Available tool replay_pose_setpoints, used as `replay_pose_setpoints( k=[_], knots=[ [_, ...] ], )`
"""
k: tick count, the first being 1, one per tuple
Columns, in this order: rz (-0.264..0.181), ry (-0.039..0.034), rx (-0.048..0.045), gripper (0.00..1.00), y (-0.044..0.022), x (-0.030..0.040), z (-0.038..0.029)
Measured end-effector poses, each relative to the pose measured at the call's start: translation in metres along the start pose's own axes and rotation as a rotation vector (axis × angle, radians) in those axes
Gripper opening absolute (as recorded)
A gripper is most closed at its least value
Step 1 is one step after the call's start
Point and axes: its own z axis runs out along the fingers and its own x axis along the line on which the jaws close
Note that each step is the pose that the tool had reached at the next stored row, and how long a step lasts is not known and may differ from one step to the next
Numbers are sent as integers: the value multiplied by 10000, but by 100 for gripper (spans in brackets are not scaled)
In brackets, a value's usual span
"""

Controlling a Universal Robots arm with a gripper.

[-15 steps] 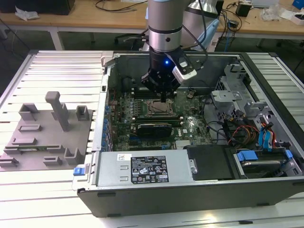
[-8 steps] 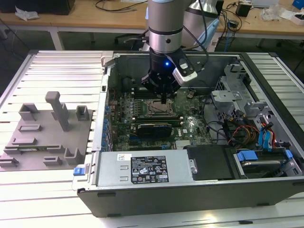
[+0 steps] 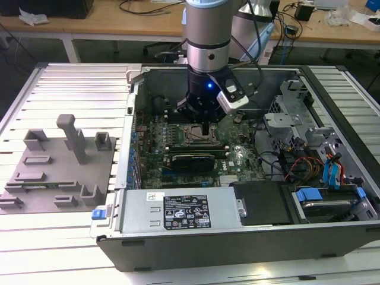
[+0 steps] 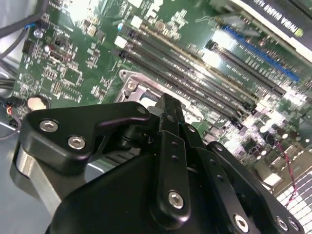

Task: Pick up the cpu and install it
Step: 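Install the second cpu locking lever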

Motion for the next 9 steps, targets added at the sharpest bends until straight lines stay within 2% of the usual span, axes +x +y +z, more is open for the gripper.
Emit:
replay_pose_setpoints(
  k=[4,6,7,8,9],
  knots=[
    [1,15,3,11,-4,0,0],
    [-14,342,-6,11,-4,-6,3],
    [-20,467,-8,11,-3,-8,4],
    [-32,684,-12,11,-3,-11,6],
    [-40,836,-15,11,-3,-13,8]
  ],
)
